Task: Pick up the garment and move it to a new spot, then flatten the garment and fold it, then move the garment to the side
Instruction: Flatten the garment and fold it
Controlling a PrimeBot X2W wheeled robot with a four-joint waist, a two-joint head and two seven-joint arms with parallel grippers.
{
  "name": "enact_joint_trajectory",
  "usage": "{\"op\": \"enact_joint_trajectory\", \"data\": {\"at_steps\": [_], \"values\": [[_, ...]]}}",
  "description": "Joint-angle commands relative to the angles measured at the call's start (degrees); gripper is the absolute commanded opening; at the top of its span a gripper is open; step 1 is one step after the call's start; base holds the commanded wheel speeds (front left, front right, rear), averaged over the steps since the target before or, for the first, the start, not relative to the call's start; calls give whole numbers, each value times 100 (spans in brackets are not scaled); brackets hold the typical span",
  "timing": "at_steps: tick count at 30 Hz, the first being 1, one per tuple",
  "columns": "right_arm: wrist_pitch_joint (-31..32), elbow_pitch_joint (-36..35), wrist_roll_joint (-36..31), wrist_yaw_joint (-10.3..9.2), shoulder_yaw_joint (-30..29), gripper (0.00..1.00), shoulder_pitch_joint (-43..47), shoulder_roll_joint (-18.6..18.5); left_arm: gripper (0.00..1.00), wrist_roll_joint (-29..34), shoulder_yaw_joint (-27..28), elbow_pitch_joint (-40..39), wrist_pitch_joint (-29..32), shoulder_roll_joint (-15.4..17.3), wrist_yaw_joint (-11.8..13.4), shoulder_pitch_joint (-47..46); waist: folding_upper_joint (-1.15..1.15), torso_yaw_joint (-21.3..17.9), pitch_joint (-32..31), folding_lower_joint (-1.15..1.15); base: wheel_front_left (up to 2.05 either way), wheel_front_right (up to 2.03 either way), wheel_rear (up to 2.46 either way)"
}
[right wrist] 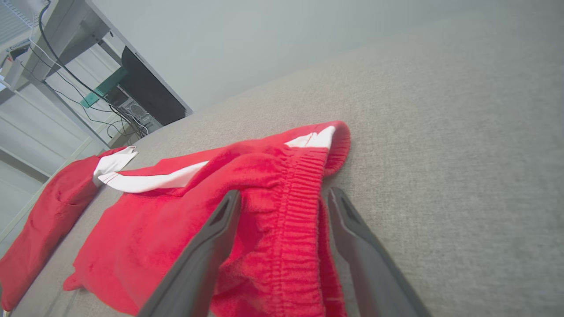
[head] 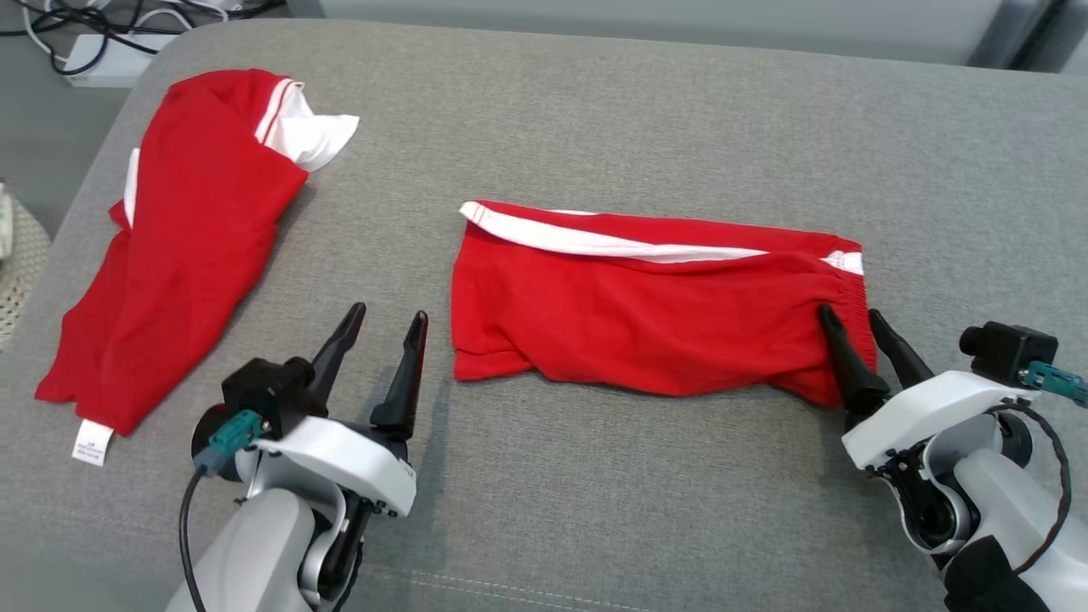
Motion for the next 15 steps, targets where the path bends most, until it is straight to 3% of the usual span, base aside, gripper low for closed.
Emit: {"op": "enact_joint_trajectory", "data": {"at_steps": [1,15], "values": [[-40,20,117,-1,4,100,104,-32,100,155,219,-284,-59,155,54,69,0,109,-19,0,0,0,0],[382,739,464,-1,66,100,-40,145,100,411,231,-737,-60,92,72,464,0,391,5,0,0,0,0]]}}
